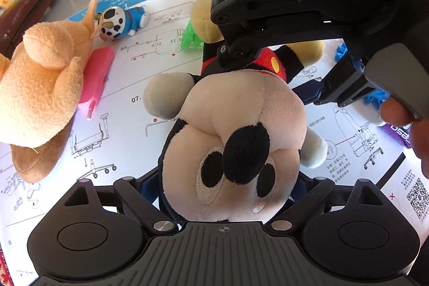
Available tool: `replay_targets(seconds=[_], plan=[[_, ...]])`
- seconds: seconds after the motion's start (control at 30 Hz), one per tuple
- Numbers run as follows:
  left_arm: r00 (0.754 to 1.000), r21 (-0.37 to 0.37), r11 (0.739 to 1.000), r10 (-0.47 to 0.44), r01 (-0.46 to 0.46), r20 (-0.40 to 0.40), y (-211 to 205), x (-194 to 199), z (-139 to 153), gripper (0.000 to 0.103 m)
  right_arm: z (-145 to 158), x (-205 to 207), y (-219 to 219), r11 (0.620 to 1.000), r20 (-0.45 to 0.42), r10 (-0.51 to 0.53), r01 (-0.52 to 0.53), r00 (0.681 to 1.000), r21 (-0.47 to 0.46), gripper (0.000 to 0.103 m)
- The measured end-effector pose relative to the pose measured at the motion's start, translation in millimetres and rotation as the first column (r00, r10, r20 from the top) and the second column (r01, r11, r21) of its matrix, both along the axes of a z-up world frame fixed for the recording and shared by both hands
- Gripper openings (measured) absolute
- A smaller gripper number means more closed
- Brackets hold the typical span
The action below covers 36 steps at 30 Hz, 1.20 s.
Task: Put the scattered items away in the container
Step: 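Lift the Mickey plush with both grippers and carry it to the red box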
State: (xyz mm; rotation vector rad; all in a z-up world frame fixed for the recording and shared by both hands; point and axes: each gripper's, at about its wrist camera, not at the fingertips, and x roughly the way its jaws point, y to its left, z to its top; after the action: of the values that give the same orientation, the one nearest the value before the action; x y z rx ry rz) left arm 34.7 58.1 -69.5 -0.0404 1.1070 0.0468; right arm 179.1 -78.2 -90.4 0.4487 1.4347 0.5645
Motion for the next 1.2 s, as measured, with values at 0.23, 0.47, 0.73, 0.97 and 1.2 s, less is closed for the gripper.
replay_targets(seconds=[0.23,0.47,0.73,0.97,1.2], plan=[[1.0,0.003,1.0,-0.001,0.001,-0.015,-0.6,1.3,-0.5,0.085,-1.2,-4.0,1.1,1.0,0.035,0.01,-0.01,0.999,0.006,0.075],[1.0,0.004,1.0,-0.002,0.002,-0.003,-2.1,-10.8,7.6,0.079,4.8,-13.4,-8.7,0.999,0.032,-0.003,0.001,0.999,0.043,0.068],[1.0,0.035,0.999,-0.011,0.01,0.023,-7.5,-30.5,21.9,0.079,15.3,-28.7,-13.7,0.997,0.025,-0.006,0.004,1.0,0.079,0.068],[0.996,0.071,0.997,-0.012,0.006,0.085,-7.8,-45.9,47.3,0.079,38.6,-40.2,-13.1,0.992,0.059,-0.004,-0.004,0.998,0.124,0.068],[0.985,0.144,0.99,-0.021,-0.004,0.17,1.6,-63.4,92.9,0.079,83.0,-50.9,-0.9,0.981,0.123,0.012,-0.036,0.992,0.191,0.068]])
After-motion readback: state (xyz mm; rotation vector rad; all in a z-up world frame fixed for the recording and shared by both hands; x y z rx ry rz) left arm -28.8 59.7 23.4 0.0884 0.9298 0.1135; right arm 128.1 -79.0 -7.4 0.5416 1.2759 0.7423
